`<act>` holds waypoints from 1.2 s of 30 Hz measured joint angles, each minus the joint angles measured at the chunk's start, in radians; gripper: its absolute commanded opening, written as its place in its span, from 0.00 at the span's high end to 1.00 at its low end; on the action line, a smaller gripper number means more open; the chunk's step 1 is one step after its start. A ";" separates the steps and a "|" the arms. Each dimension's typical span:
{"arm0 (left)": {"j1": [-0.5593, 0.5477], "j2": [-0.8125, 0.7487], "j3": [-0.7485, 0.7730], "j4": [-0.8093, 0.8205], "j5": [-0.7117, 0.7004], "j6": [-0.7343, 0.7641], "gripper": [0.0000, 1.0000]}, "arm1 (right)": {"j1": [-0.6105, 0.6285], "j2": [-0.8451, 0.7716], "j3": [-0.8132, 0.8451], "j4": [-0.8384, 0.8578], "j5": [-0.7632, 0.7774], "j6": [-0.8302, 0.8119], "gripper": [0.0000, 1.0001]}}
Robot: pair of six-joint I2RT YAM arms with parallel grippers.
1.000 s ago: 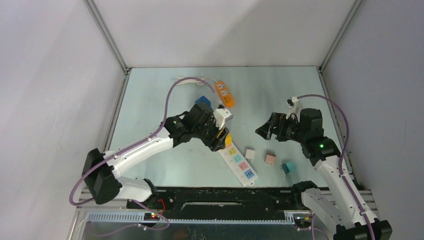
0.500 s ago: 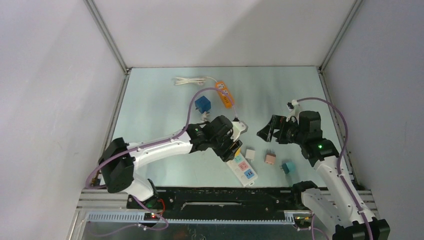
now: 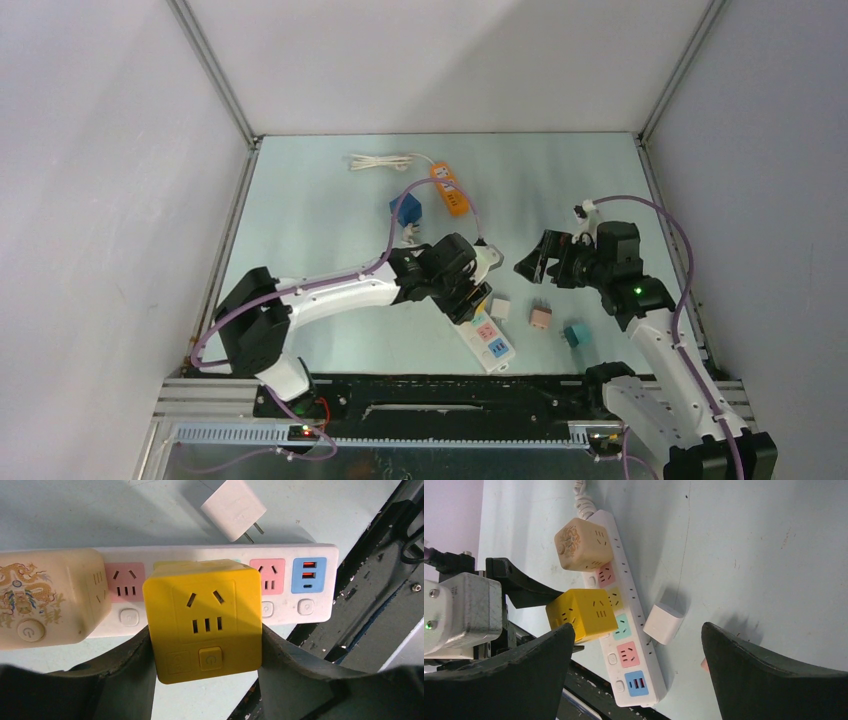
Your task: Insert the plug
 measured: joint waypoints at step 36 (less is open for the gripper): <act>0.048 0.043 0.000 0.066 0.005 0.004 1.00 | -0.006 0.018 0.000 0.014 -0.008 0.000 0.00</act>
